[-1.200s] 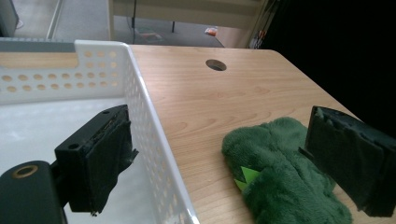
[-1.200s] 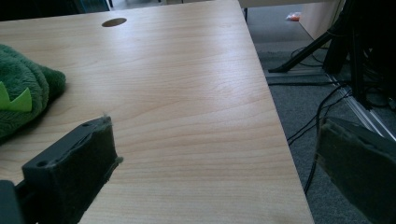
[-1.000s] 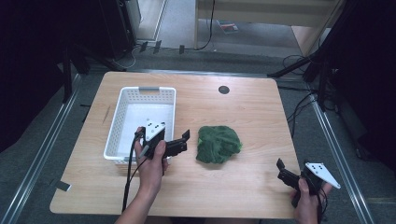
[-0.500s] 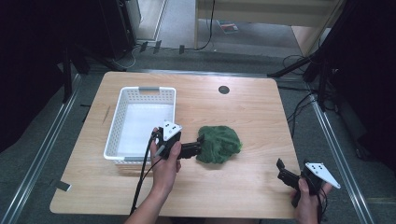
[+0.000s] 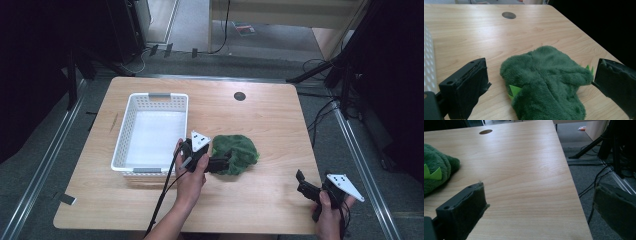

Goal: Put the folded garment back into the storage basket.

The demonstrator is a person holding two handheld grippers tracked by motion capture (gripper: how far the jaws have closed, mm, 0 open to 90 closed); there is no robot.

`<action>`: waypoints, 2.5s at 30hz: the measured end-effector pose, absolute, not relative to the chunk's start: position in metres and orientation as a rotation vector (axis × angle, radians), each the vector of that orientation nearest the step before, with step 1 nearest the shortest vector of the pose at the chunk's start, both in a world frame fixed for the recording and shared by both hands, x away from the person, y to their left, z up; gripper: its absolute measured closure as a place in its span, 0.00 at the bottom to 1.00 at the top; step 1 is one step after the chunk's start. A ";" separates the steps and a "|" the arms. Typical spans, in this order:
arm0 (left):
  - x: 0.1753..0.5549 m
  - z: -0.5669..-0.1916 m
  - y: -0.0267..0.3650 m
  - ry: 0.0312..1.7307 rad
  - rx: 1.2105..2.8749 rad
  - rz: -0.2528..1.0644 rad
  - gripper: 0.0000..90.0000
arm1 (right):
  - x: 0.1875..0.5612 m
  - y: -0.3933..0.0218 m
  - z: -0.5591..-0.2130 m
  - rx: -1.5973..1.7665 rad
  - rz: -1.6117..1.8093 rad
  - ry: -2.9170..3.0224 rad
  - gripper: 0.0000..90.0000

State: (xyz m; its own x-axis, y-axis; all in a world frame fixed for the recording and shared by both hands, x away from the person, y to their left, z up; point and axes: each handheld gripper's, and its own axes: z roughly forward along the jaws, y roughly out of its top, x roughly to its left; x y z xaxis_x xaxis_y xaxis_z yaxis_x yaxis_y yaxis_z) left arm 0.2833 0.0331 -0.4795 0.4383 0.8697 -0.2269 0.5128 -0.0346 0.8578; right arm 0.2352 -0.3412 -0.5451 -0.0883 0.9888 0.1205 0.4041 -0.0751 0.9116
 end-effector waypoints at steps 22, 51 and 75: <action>0.304 -0.520 0.000 1.266 1.793 0.429 0.00 | 0.236 -0.342 -0.545 1.539 1.146 1.554 0.00; 0.313 -0.546 -0.022 1.324 1.937 0.450 0.24 | 0.237 -0.341 -0.545 1.566 1.131 1.549 0.00; 0.302 -0.513 0.000 1.227 1.827 0.451 0.72 | 0.238 -0.342 -0.545 1.578 1.126 1.545 0.00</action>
State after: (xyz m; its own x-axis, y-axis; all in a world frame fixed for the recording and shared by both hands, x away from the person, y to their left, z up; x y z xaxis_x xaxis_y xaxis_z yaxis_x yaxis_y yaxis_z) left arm 0.3019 -0.0005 -0.5130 0.4493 0.8787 -0.1611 0.5656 -0.1402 0.8127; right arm 0.2383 -0.3420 -0.5453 -0.0640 0.9889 0.1340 0.4302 -0.0939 0.8979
